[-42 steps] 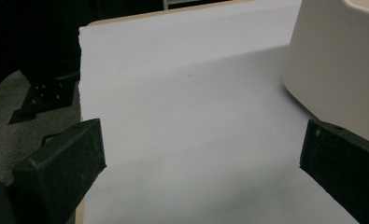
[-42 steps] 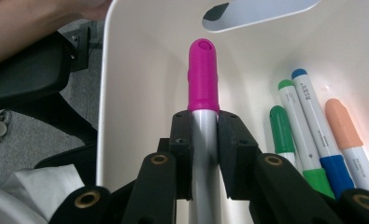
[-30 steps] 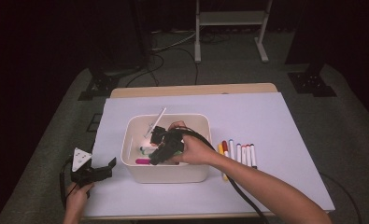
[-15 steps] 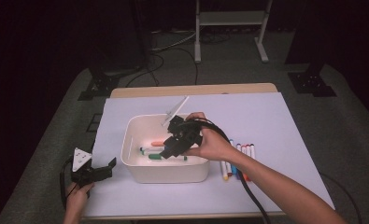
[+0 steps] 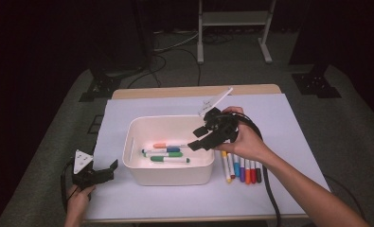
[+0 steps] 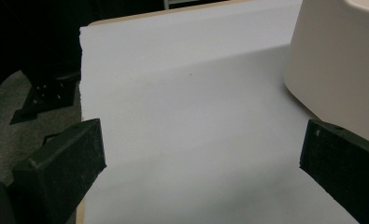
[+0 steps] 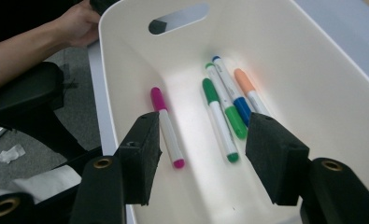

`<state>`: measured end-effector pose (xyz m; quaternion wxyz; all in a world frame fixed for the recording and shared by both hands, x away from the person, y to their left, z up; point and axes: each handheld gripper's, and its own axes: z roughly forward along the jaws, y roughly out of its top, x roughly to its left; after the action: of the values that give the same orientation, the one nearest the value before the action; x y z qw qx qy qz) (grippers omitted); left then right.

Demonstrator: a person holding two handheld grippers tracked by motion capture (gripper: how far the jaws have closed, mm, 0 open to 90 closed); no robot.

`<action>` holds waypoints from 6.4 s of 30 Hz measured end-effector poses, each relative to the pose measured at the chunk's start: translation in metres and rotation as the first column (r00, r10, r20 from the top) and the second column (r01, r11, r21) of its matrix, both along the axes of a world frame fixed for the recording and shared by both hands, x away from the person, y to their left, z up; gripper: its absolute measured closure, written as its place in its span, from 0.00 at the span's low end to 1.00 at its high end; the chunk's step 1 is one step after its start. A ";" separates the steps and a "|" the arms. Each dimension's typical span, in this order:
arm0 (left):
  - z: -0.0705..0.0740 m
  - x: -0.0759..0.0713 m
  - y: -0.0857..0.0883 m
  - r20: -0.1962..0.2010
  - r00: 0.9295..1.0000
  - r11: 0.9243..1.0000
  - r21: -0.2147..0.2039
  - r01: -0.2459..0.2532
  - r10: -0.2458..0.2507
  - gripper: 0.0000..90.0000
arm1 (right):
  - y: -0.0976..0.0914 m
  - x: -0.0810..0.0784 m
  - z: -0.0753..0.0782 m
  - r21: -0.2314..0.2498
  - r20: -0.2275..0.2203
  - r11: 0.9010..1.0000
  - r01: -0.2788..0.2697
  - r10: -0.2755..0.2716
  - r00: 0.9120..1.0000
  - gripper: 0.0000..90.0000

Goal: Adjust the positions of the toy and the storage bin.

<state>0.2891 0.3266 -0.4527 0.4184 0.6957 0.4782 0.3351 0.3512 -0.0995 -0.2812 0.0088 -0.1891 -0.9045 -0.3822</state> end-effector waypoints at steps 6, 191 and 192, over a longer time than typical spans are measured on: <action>0.000 0.000 0.000 -0.001 1.000 1.000 0.005 0.000 0.000 0.00 | -0.032 -0.003 0.000 0.020 -0.003 0.998 0.067 -0.067 0.998 0.48; 0.000 0.000 0.001 0.000 1.000 1.000 0.000 0.010 -0.010 0.00 | 0.098 -0.008 -0.030 -0.039 -0.023 0.989 -0.144 0.143 0.989 0.84; 0.000 0.000 0.001 0.000 1.000 1.000 -0.002 0.008 -0.008 0.00 | 0.100 -0.008 -0.031 -0.042 -0.028 0.988 -0.147 0.146 0.989 0.84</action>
<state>0.2891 0.3274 -0.4526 0.4202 0.6973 0.4757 0.3330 0.3436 0.0004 -0.3126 0.0438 -0.1270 -0.9239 -0.3583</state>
